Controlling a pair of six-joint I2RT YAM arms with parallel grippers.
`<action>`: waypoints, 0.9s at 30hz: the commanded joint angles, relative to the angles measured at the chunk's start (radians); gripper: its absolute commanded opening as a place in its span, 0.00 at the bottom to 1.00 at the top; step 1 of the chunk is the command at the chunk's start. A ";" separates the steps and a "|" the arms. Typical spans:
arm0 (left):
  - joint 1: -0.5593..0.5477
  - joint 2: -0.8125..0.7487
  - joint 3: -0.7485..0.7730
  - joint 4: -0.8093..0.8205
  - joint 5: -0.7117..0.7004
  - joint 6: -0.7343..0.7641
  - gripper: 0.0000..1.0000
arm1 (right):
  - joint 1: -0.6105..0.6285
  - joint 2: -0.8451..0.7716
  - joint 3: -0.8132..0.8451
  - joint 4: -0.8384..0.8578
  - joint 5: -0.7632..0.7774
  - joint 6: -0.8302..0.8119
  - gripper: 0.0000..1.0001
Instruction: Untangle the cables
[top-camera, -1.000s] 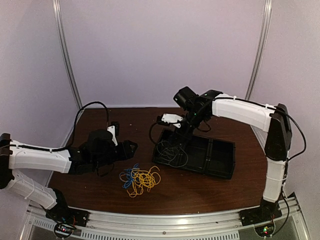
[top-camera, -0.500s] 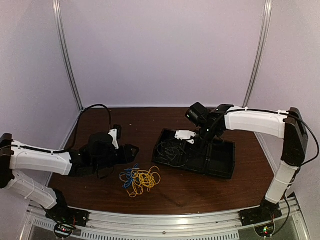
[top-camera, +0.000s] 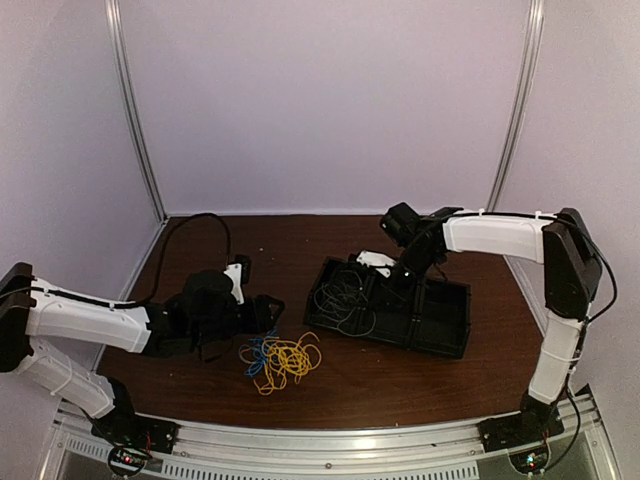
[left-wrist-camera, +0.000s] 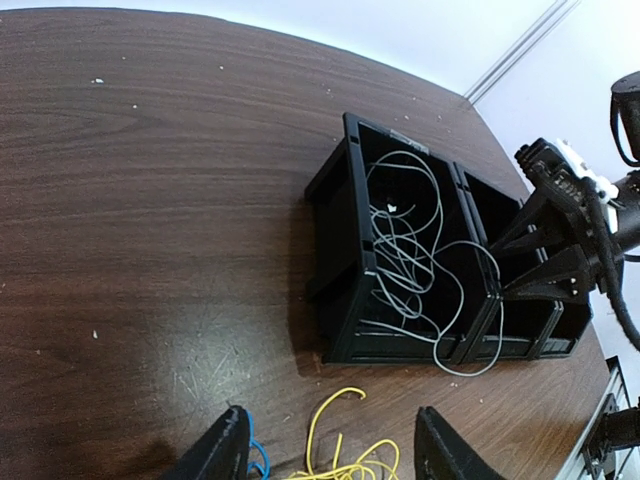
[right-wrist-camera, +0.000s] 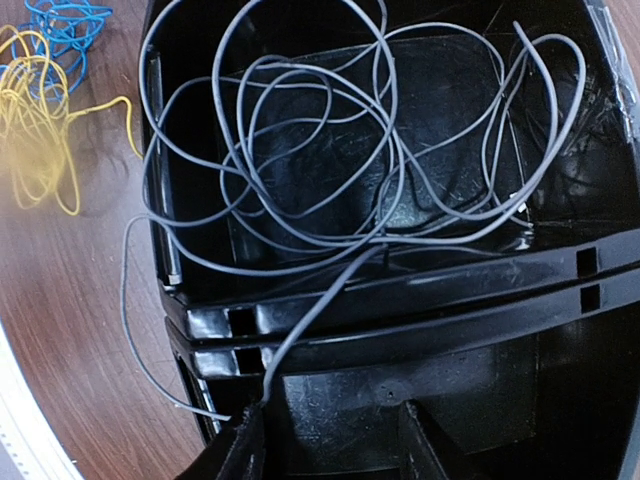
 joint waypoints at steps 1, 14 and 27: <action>-0.007 0.005 -0.013 0.054 -0.005 0.006 0.57 | -0.014 0.004 0.047 -0.014 -0.115 0.027 0.46; -0.009 0.019 -0.022 0.090 0.018 -0.011 0.57 | -0.019 0.036 0.038 -0.032 -0.152 0.043 0.43; -0.009 0.024 -0.010 0.086 0.017 -0.013 0.57 | -0.019 0.001 0.116 -0.143 -0.265 0.011 0.00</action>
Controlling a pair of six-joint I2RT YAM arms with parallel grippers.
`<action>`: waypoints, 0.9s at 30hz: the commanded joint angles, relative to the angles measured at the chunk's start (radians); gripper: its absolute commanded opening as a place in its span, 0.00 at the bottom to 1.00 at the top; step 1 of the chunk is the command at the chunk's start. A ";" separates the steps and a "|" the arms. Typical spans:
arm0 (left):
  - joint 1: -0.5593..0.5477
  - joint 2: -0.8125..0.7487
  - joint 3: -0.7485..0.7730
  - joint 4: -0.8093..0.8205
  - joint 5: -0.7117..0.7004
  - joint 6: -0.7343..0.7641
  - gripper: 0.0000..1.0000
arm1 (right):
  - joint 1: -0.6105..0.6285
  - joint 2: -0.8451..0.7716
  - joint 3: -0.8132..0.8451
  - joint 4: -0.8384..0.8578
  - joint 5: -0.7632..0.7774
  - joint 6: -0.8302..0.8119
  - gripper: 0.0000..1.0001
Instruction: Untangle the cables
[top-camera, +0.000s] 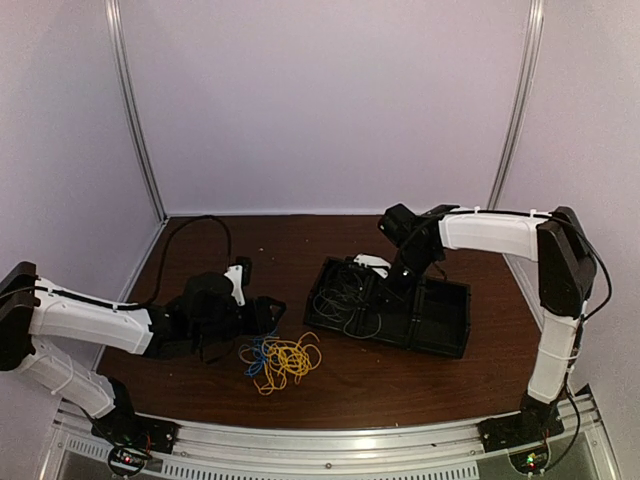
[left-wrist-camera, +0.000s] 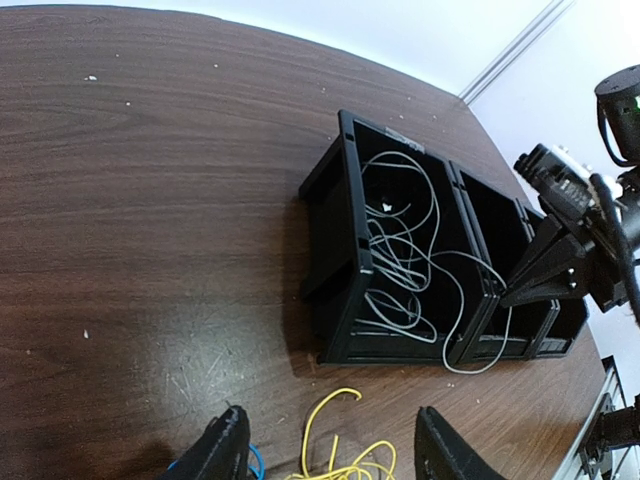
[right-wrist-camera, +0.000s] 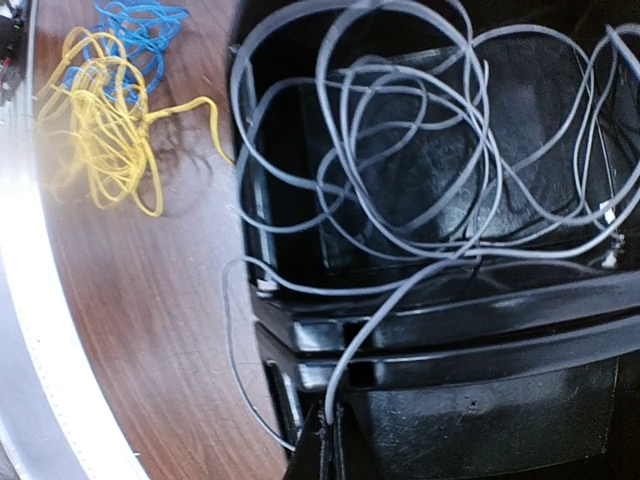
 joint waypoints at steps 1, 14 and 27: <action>-0.007 0.010 0.006 0.040 0.007 -0.007 0.57 | -0.003 -0.044 0.094 -0.074 -0.120 -0.022 0.00; -0.015 0.020 0.036 0.008 0.000 -0.009 0.57 | 0.007 0.158 0.355 0.065 -0.033 0.045 0.00; -0.015 0.013 0.048 -0.021 -0.014 0.003 0.57 | 0.030 0.222 0.283 0.135 0.079 0.011 0.01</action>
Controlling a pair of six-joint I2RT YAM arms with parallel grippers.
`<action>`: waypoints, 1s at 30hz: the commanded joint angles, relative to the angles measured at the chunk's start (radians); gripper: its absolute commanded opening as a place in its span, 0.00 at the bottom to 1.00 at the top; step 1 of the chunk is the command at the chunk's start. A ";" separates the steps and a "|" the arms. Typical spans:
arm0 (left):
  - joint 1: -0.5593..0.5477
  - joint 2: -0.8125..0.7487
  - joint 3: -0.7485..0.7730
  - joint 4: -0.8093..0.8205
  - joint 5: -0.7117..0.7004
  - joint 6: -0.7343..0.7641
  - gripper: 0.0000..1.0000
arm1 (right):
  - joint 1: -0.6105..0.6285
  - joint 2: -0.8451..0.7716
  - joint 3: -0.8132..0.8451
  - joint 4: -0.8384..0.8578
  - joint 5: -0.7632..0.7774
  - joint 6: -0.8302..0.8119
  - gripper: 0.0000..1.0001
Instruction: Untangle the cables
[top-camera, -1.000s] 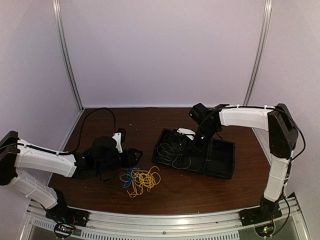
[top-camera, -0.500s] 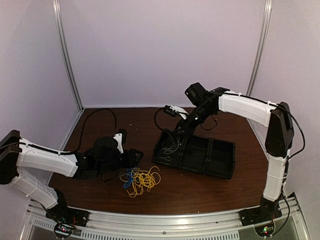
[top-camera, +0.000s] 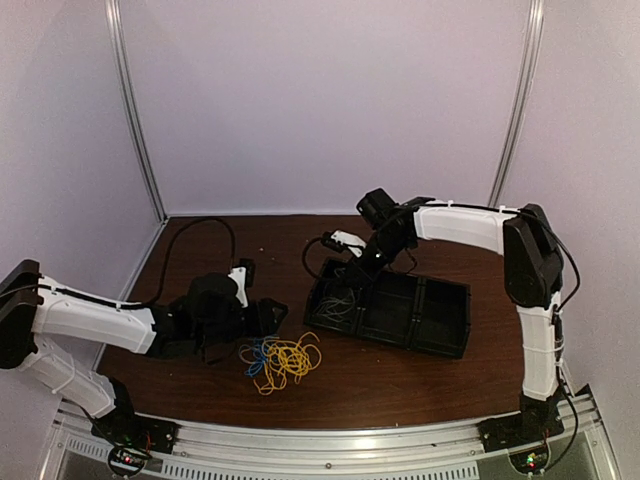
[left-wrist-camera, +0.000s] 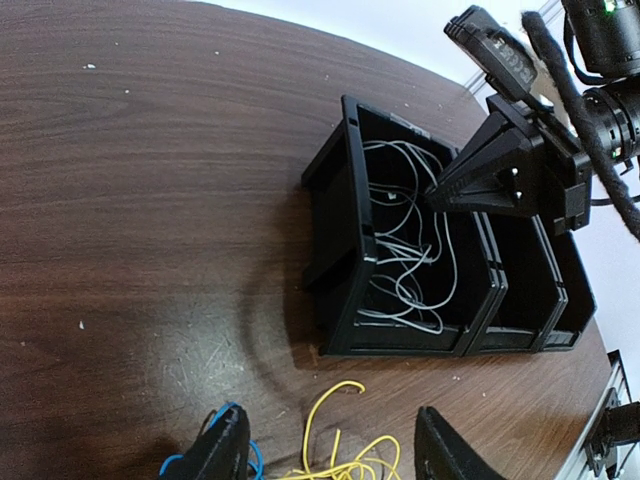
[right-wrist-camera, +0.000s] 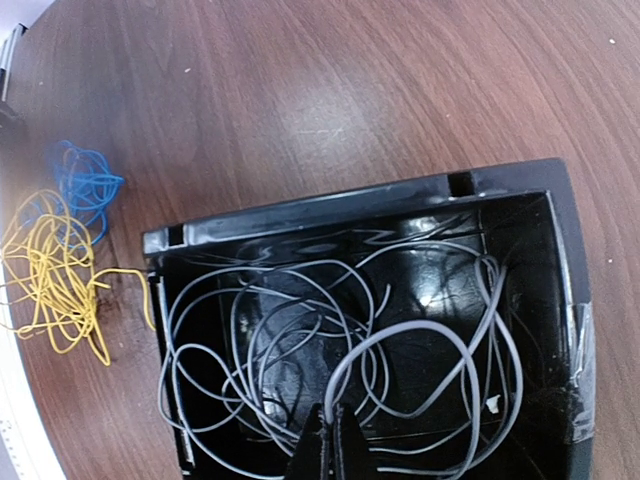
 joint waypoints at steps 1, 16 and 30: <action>-0.005 -0.008 0.040 -0.006 -0.012 0.016 0.57 | 0.024 0.013 0.001 0.007 0.093 -0.023 0.02; -0.005 -0.234 0.063 -0.362 -0.137 0.095 0.67 | 0.056 -0.198 -0.049 -0.102 0.258 -0.033 0.36; -0.005 -0.360 -0.120 -0.363 -0.004 -0.008 0.65 | 0.258 -0.299 -0.146 0.016 0.060 -0.153 0.48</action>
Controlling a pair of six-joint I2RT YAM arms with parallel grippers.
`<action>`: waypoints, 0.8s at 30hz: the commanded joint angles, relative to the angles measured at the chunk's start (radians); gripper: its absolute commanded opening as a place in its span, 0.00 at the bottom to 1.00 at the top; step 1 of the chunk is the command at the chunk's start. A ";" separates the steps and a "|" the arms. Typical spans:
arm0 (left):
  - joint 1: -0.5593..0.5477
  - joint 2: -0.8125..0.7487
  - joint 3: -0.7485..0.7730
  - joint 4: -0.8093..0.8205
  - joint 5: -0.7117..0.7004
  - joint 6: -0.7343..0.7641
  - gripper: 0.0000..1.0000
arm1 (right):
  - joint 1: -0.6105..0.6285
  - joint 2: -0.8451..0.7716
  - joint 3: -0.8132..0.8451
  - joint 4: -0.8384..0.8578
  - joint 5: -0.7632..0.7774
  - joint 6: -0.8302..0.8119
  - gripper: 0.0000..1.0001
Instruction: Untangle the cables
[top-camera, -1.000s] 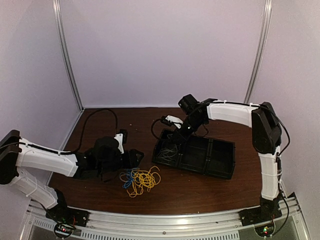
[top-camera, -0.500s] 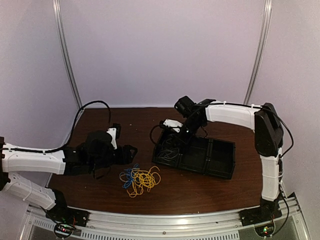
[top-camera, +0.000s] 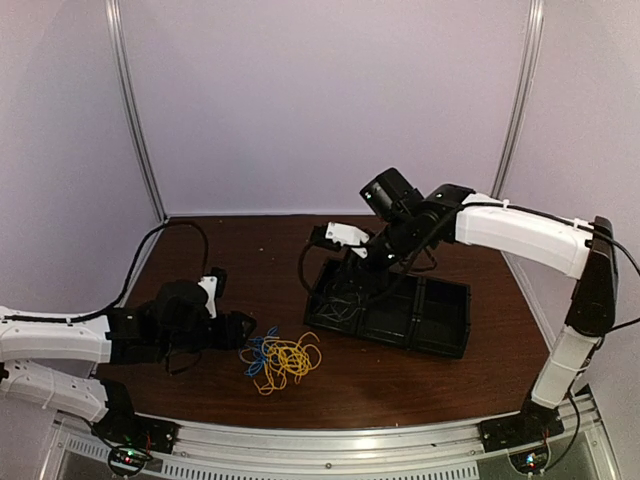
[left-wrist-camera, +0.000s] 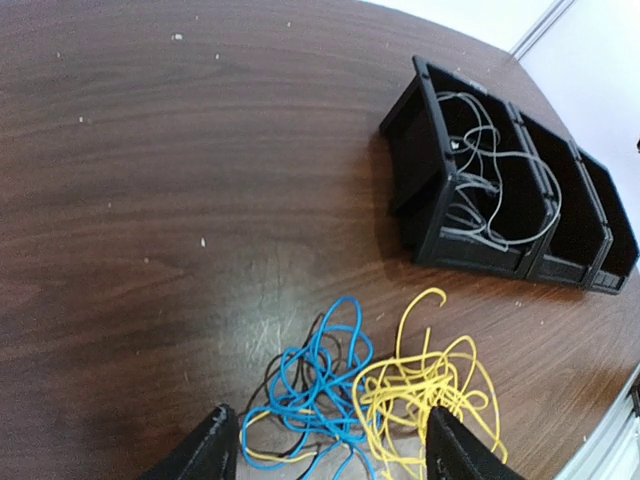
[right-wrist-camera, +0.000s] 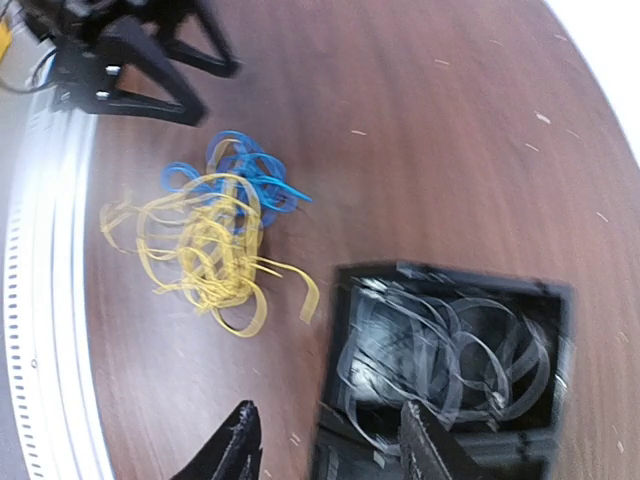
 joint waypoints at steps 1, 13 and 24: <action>-0.004 -0.049 -0.075 0.036 0.058 -0.073 0.65 | 0.096 0.118 0.039 0.043 -0.064 -0.023 0.48; -0.003 -0.250 -0.195 -0.008 -0.010 -0.198 0.66 | 0.211 0.483 0.378 0.012 -0.040 0.022 0.50; -0.002 -0.297 -0.214 -0.022 -0.028 -0.203 0.66 | 0.214 0.557 0.408 0.017 -0.077 0.048 0.36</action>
